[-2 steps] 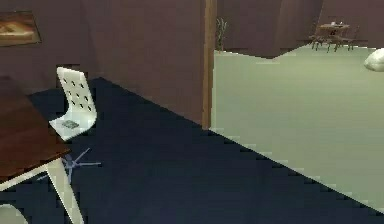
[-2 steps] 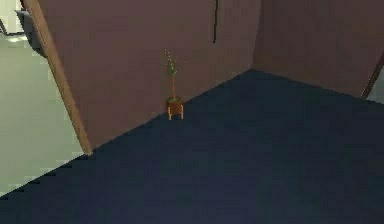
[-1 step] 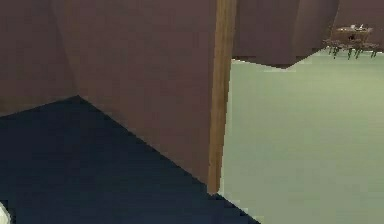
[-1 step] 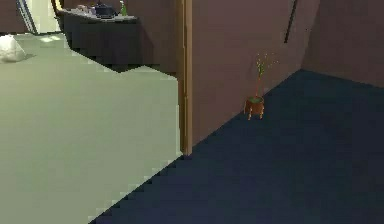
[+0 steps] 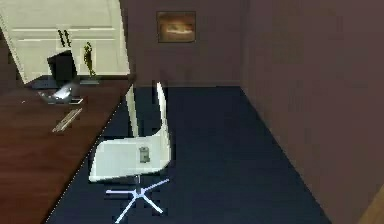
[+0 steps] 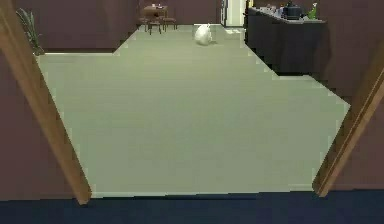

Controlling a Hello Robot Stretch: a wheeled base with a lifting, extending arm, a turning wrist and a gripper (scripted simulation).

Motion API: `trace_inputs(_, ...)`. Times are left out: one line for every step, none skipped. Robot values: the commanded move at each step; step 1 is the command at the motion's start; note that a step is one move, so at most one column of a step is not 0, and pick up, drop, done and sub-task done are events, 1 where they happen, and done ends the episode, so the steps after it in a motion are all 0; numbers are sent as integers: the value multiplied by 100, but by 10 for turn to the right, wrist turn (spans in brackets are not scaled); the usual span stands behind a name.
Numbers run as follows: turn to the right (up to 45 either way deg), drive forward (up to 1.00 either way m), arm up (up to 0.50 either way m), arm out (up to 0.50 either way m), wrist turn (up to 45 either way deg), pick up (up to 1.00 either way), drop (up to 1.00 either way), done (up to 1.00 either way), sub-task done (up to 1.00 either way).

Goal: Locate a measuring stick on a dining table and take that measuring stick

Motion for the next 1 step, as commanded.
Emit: trace_inputs(-450,0,0,0,0,0,0,0,0)
